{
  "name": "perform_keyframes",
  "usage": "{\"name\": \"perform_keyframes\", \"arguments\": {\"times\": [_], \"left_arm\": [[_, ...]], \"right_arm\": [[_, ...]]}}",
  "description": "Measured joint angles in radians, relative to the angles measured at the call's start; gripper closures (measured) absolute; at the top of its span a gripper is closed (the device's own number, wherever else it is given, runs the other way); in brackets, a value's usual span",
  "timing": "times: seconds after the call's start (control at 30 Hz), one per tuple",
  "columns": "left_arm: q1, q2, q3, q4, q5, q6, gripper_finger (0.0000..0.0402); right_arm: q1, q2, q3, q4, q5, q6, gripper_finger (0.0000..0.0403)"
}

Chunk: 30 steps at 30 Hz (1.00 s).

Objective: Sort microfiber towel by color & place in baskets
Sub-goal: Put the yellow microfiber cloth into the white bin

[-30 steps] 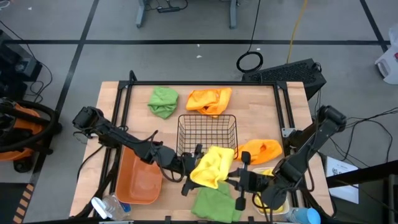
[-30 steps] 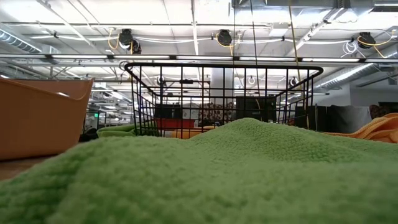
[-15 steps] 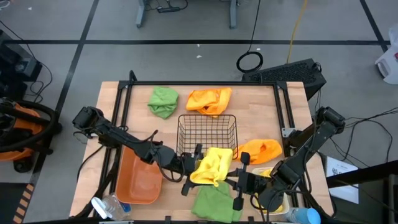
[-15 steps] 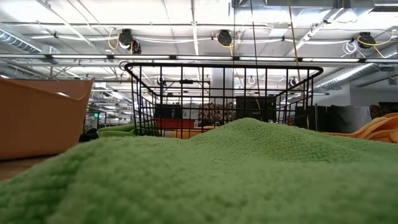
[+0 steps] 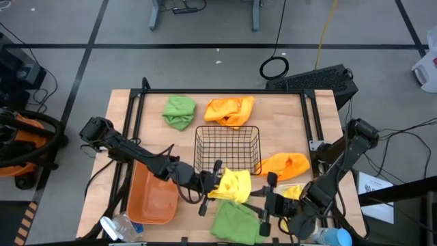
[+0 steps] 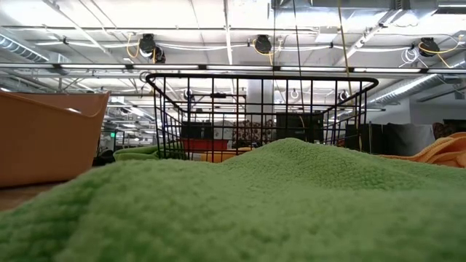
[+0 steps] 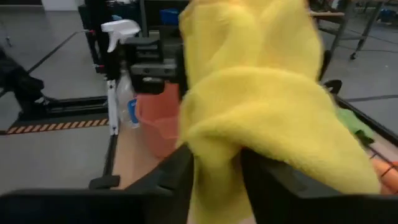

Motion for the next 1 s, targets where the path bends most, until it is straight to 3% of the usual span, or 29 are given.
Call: {"name": "perform_keyframes", "arguments": {"times": [0.13, 0.33, 0.6, 0.8, 1.0], "left_arm": [[0.0, 0.0, 0.0, -0.008, 0.0, 0.006, 0.0372], [0.0, -0.023, 0.0, -0.071, 0.004, 0.032, 0.038], [-0.001, -0.023, 0.0, -0.082, 0.005, 0.099, 0.0378], [-0.001, -0.022, 0.0, -0.111, 0.005, 0.137, 0.0377], [-0.001, -0.022, 0.0, -0.14, 0.003, 0.182, 0.0377]], "right_arm": [[0.045, 0.02, 0.0, -0.035, 0.021, 0.057, 0.0224], [0.115, 0.042, 0.0, -0.182, 0.138, 0.24, 0.0153], [0.122, 0.074, 0.0, -0.113, 0.349, 0.174, 0.0073], [0.049, 0.085, 0.0, -0.04, 0.287, 0.036, 0.0037], [-0.037, 0.097, 0.001, 0.058, 0.149, -0.096, 0.0047]]}}
